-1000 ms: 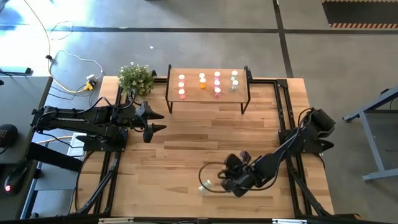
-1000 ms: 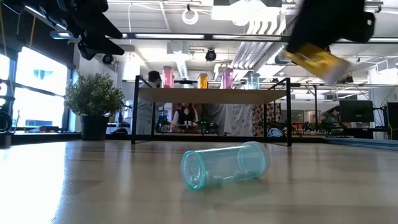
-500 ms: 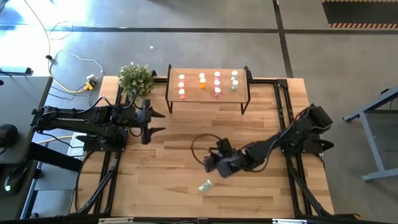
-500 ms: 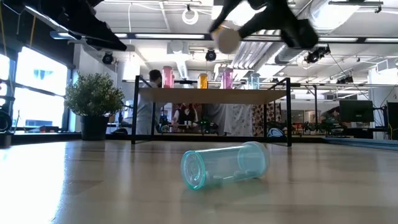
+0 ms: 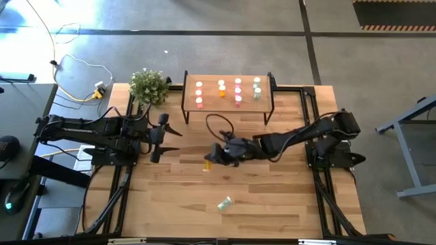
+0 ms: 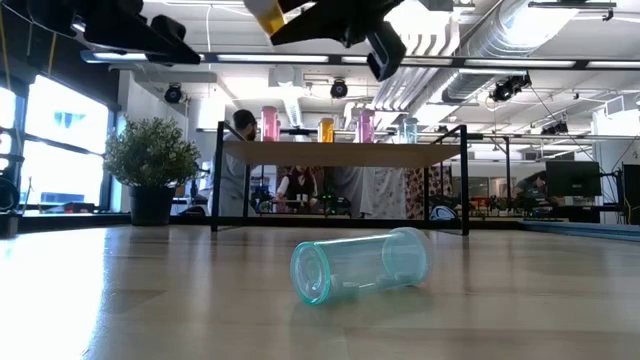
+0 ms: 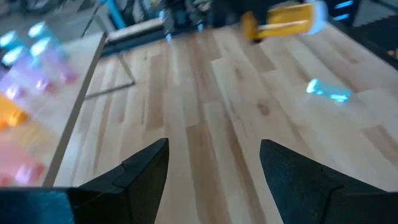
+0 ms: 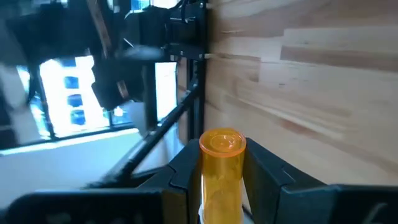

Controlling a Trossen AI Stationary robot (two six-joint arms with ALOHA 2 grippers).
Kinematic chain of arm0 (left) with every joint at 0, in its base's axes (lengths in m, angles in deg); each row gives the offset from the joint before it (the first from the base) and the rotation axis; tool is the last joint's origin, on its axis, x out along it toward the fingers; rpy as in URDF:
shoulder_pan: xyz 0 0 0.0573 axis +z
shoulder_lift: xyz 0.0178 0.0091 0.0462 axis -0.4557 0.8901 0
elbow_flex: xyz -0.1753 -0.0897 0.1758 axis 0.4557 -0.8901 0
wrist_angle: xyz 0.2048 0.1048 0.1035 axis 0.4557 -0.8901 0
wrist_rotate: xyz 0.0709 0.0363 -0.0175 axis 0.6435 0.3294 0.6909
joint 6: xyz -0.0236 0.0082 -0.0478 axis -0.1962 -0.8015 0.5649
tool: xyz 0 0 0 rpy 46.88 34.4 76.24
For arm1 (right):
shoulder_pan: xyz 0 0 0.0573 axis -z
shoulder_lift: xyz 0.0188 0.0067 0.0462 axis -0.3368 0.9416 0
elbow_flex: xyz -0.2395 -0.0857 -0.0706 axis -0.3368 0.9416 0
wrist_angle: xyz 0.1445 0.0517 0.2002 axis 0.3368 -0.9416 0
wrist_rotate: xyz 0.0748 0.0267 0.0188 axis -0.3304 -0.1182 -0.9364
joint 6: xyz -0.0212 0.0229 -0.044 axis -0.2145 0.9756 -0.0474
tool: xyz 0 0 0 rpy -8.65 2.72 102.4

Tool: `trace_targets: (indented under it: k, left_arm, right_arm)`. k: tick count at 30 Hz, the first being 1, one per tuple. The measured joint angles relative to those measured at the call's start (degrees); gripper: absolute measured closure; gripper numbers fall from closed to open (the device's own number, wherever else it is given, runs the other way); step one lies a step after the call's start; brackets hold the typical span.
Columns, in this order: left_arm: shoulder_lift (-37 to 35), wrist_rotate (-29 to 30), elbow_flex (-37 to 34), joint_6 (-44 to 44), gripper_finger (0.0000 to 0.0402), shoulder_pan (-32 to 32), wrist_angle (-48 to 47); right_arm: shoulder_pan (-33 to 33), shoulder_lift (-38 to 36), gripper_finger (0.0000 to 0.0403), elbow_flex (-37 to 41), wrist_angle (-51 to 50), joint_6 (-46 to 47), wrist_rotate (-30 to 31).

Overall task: Pick and place medicine bottles onto shelf by color
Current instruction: Put the orange pill bottle on the shelf aligned with the other orange pill bottles

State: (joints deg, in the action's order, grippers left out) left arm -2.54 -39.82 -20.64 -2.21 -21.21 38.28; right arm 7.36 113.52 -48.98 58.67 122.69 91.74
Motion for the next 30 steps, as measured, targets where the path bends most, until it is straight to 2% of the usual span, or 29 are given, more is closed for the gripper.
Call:
trace_targets:
  k: [7,14,20,27,30]
  left_arm:
    - [-0.01,0.26,0.01,-5.19,0.0161,-5.57,6.14]
    - [0.01,1.92,0.01,-12.07,0.0161,-10.24,12.19]
    - [0.78,4.73,0.01,-20.29,0.0161,-12.69,18.45]
    - [6.08,5.27,0.01,-30.54,0.0161,-13.89,25.77]
    - [9.30,7.44,0.03,-33.39,0.0161,-14.48,29.82]
  right_arm:
    - [3.50,0.02,0.0320,0.00,3.42,8.53,-5.37]
    - [4.90,0.02,0.0320,0.00,11.93,17.20,-5.30]
    - [5.62,0.07,0.0320,0.00,12.97,22.05,-5.51]
    - [6.31,0.07,0.0320,0.00,14.58,25.79,-6.74]
    - [6.61,0.07,0.0320,0.00,14.88,25.96,-6.88]
